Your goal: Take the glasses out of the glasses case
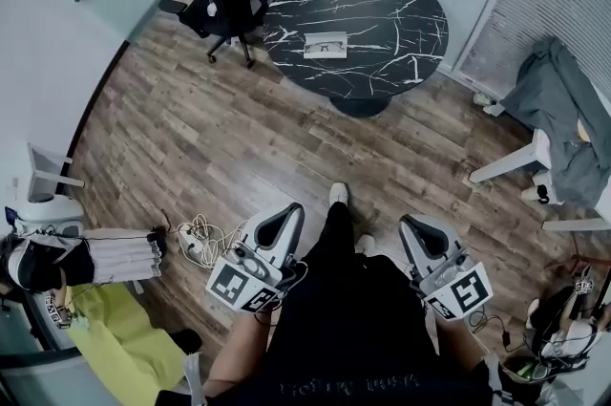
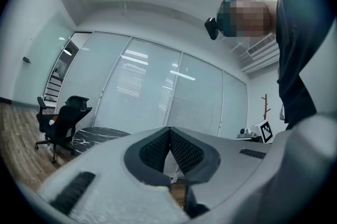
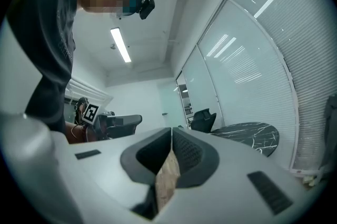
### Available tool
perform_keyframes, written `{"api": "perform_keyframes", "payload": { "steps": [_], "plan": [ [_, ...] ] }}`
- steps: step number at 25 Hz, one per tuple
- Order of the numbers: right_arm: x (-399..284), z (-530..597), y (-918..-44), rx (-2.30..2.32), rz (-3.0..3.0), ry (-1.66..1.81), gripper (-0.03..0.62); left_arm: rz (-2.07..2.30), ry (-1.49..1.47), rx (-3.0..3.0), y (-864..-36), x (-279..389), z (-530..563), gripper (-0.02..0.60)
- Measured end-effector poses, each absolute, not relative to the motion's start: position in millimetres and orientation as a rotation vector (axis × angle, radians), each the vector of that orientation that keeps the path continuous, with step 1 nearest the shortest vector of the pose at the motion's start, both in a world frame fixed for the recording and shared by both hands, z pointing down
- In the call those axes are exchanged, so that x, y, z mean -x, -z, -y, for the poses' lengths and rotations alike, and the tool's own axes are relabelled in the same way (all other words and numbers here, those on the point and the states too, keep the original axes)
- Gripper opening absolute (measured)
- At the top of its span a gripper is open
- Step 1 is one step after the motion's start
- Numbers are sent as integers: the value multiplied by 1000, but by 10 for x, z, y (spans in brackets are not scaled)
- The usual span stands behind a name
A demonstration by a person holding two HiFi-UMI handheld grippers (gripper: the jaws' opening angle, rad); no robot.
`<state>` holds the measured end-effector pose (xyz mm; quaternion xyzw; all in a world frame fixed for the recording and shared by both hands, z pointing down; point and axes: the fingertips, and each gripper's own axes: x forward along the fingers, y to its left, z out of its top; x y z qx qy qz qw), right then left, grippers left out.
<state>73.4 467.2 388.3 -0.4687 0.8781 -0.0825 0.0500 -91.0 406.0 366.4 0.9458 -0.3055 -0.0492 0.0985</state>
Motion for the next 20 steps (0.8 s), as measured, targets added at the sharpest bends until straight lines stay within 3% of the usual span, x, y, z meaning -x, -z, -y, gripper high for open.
{"api": "perform_keyframes", "payload": {
  "steps": [20],
  "plan": [
    [-519,-3307,-3886,1377,-2779,279,31,871,154,-2782,-3706,857,-2666,18]
  ]
}}
